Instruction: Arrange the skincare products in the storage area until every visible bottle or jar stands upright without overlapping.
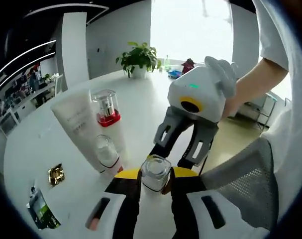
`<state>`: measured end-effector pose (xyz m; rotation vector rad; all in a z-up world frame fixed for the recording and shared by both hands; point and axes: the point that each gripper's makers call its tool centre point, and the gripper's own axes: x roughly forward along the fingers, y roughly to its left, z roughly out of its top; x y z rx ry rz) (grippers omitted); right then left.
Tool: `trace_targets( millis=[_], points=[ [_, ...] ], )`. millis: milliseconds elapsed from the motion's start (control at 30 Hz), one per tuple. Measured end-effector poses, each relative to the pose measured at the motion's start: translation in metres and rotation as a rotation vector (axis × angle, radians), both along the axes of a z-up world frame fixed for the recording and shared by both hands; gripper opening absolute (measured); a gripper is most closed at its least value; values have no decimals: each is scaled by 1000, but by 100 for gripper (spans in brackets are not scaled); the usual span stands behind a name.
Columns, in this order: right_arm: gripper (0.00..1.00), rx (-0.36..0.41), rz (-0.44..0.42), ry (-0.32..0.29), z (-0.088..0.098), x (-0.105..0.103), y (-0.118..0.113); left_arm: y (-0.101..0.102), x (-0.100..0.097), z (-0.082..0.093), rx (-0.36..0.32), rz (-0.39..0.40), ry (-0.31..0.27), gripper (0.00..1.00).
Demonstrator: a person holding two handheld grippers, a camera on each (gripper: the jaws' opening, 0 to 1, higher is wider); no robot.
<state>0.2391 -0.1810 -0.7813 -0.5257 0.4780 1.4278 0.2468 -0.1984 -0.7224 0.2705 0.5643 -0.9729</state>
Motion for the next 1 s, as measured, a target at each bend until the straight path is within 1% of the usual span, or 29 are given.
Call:
trace_targets(
  millis=[133, 400, 733, 867, 1000],
  points=[
    [19, -2, -3, -2, 0, 7, -3, -2, 0, 1, -17, -6, 8, 30],
    [19, -20, -14, -28, 0, 32, -15, 3, -2, -6, 0, 2, 28, 35],
    [19, -24, -29, -44, -1, 57, -23, 13, 1, -7, -12, 54, 47, 45],
    [19, -17, -38, -43, 0, 64, -23, 17, 2, -8, -5, 70, 52, 46],
    [20, -10, -52, -36, -1, 66, -22, 19, 2, -8, -6, 84, 58, 46]
  ],
)
